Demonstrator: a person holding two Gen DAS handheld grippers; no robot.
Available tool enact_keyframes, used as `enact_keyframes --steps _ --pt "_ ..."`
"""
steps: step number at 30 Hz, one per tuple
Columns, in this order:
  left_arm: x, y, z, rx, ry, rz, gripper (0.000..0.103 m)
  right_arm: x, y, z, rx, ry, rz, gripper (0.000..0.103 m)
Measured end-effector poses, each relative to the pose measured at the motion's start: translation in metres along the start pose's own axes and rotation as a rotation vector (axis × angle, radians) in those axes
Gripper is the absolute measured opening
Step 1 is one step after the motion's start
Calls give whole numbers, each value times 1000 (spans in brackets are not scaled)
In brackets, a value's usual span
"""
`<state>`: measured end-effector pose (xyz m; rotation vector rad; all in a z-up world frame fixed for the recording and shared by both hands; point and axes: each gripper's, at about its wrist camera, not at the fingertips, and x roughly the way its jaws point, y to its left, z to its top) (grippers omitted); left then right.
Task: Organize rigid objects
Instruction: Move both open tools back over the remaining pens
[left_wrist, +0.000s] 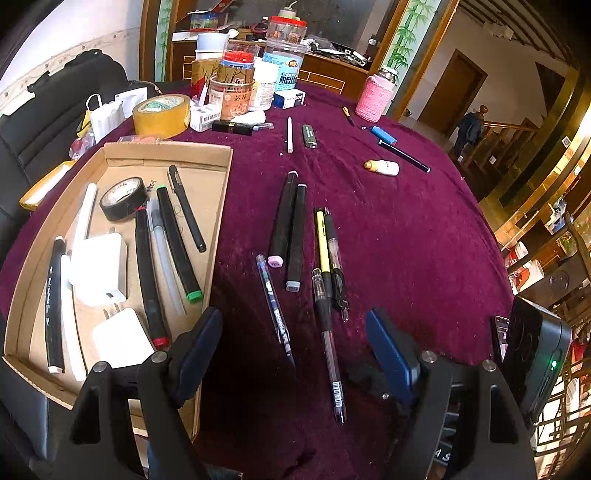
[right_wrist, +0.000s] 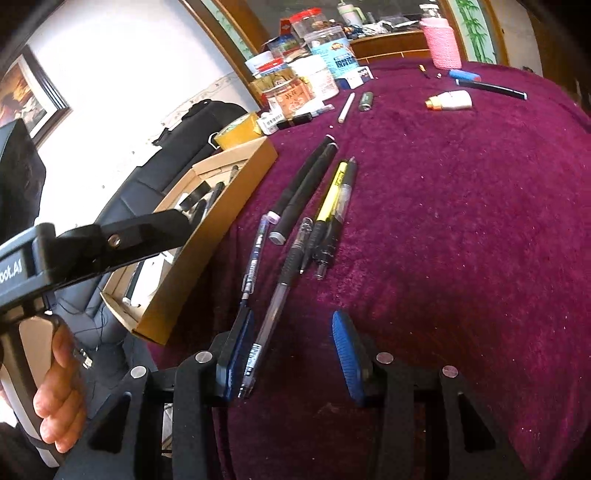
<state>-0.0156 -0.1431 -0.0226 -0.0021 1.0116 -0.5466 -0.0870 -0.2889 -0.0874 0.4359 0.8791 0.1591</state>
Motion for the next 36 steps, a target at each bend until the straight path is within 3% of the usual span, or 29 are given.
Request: enact_keyframes --steps 36 --pt "12 14 -11 -28 41 -23 79 13 3 4 10 29 -10 42"
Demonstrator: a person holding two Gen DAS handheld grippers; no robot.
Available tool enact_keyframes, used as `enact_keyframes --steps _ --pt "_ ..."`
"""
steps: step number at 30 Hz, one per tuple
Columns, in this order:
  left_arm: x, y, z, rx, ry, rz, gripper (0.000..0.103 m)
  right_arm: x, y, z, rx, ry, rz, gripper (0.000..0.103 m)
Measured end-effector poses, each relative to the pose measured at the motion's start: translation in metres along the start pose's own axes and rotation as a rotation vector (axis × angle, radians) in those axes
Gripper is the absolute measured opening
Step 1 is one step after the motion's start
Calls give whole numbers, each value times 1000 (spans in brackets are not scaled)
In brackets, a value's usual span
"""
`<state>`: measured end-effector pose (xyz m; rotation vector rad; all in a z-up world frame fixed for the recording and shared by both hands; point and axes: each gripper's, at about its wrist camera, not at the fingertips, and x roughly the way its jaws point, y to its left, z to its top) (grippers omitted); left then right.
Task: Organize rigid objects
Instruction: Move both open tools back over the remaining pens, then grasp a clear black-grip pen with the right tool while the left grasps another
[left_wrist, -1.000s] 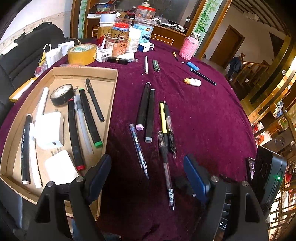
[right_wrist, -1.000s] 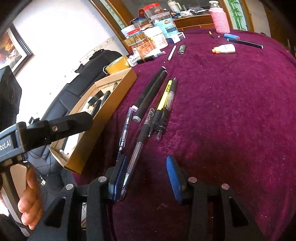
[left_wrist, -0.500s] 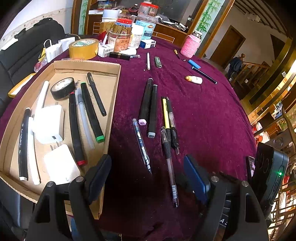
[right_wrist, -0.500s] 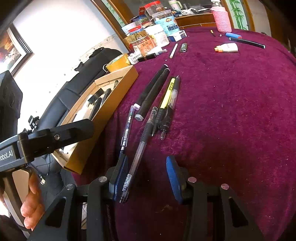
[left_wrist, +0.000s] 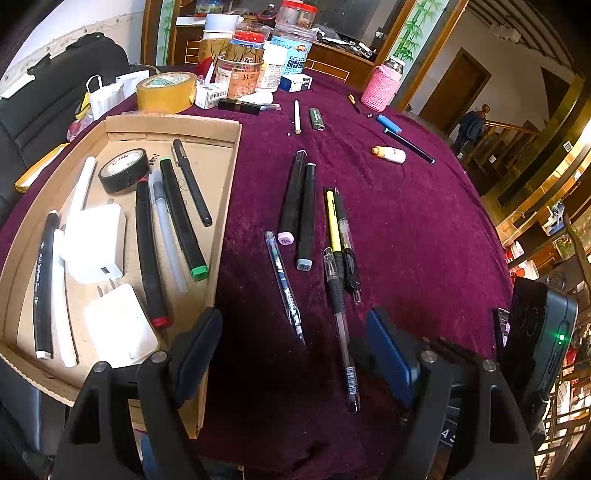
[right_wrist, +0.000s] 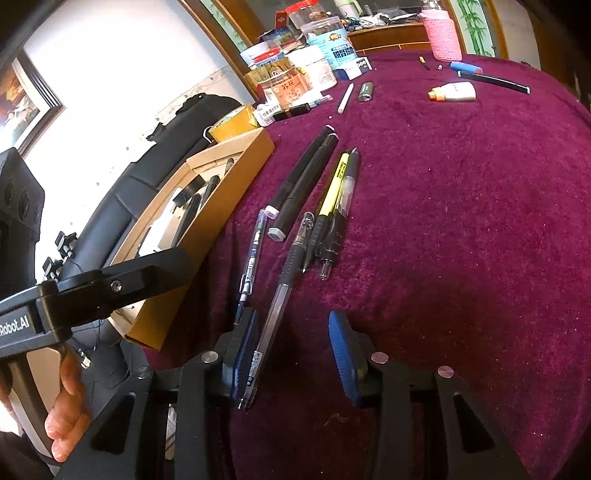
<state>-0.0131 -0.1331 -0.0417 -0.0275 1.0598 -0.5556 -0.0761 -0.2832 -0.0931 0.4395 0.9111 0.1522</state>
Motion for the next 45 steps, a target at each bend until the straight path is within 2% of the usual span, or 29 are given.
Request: enact_keyframes --steps 21,26,30,34,40,45 --pt "-1 3 -1 -3 -12 -13 79 -2 -8 8 43 -2 9 41" --pt "-3 0 -3 8 -12 -10 79 1 -12 36 63 -20 -33 41" --pt "-7 -4 -7 28 -19 -10 75 19 -19 59 82 11 -64 24" --pt "-11 -3 -10 34 -28 -1 74 36 -24 66 94 55 -98 14" --pt "-10 -11 -11 49 -20 -12 71 37 -14 68 13 61 -163 11" --pt "-1 -28 -9 102 -2 -12 69 14 -24 47 8 45 -201 9"
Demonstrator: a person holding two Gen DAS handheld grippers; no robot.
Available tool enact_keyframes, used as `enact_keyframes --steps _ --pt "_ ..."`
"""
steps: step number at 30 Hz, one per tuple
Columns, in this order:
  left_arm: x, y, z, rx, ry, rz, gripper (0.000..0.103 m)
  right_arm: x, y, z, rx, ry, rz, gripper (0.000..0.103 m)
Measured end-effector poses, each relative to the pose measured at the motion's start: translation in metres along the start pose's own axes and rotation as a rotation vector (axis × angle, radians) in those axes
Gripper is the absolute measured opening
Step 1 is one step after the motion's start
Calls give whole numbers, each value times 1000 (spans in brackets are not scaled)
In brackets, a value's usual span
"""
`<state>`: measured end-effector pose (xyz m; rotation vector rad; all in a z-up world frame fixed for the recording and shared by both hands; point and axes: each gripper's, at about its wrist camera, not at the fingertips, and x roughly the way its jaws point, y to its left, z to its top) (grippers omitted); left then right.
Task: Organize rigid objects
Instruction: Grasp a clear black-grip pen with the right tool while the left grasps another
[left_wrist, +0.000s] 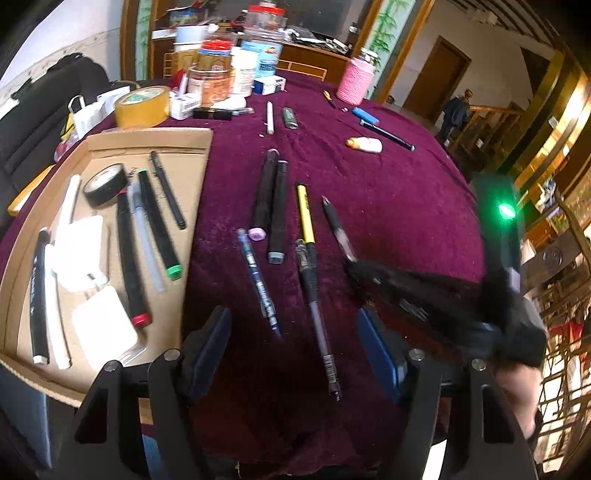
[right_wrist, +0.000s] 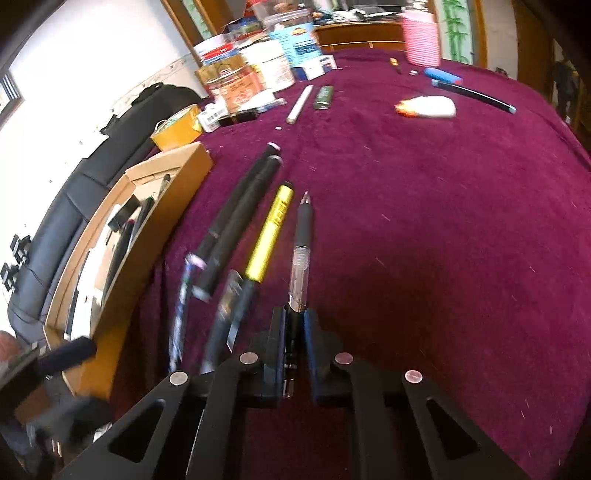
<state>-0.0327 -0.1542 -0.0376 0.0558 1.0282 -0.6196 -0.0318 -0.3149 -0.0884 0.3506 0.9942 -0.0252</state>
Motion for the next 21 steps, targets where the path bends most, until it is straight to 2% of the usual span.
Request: enact_keyframes --steps 5,8,13,15,21 --pt "29 -18 2 57 60 -5 53 -25 -22 -27 35 -24 -8 9" --pt "47 -25 1 82 110 12 38 -30 -25 -36 38 -39 5 10" --pt "68 -30 -4 102 169 36 14 -33 -26 -30 51 -52 64 11" --pt "68 -30 -5 109 151 60 12 -34 -21 -26 33 -66 55 11" --pt "63 -19 -6 58 149 22 8 -20 -14 -11 10 -54 49 11"
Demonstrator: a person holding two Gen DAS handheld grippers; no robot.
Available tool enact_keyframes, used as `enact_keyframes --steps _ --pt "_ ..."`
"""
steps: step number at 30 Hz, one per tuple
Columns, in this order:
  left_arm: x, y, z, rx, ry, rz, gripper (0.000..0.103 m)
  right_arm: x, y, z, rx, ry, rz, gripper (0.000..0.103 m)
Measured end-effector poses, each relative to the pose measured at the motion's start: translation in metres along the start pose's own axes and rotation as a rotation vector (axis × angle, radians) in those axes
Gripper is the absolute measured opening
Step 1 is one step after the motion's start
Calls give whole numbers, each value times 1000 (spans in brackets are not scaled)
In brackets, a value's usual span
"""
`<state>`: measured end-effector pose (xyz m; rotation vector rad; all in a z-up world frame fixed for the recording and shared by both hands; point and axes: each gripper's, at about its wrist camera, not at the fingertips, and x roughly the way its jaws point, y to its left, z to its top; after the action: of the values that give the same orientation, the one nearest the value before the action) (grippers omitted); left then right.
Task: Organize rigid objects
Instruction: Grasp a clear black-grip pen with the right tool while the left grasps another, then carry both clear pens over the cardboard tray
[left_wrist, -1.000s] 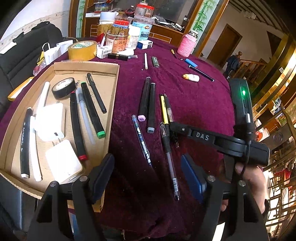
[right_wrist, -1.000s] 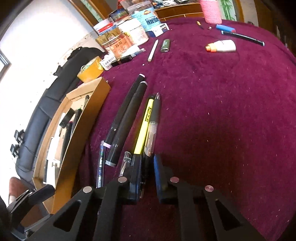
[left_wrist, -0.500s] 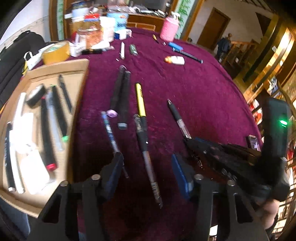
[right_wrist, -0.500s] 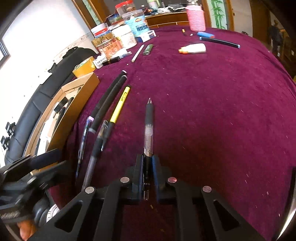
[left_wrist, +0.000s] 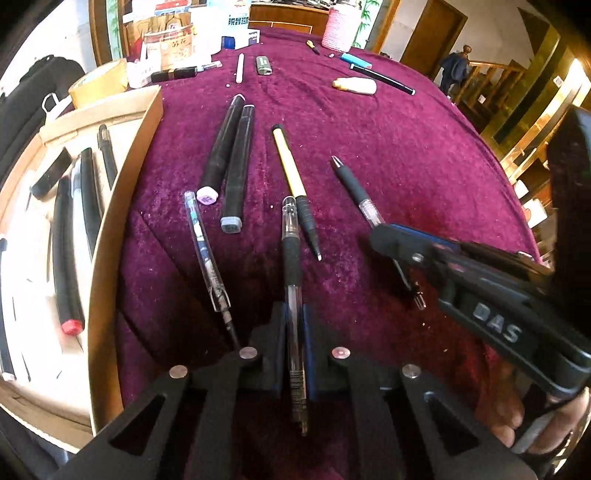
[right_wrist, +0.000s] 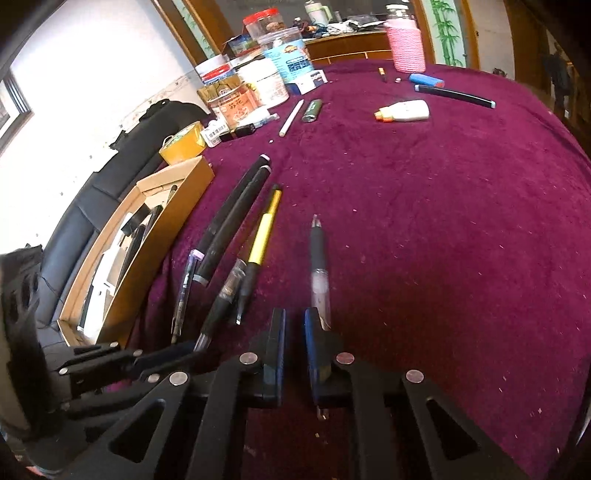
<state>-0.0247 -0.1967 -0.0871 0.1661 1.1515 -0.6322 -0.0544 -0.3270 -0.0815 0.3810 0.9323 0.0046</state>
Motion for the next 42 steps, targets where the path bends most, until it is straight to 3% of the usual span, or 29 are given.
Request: enact_keyframes --steps 8,11,15,17,20,24,28,31,35,42 --pt "-17 11 -2 -54 -21 -63 8 0 2 4 7 -24 -42 13" --pt "-24 14 -3 -69 -34 -90 8 -1 -2 9 12 -39 -72 37" --pt "-36 20 -3 -82 -56 -109 8 12 -2 10 -24 -12 -106 39" --pt "-48 30 -5 -101 -77 -126 8 16 3 9 -58 -18 -136 34" --pt "-68 49 -7 -144 -108 -145 8 18 7 9 -74 -20 -205 12" --pt "-97 85 -11 -214 -161 -150 8 16 2 11 -38 -31 -197 11" --pt "-121 127 -12 -289 -214 -119 8 -8 29 17 -39 -106 -100 11" --pt "-132 160 -13 -342 -247 -79 8 -20 75 27 -100 -142 25 11" --pt "-122 200 -6 -398 -229 -12 8 3 126 40 -141 -86 173 12" --pt "-98 236 0 -414 -201 97 8 67 175 54 -173 19 177 12"
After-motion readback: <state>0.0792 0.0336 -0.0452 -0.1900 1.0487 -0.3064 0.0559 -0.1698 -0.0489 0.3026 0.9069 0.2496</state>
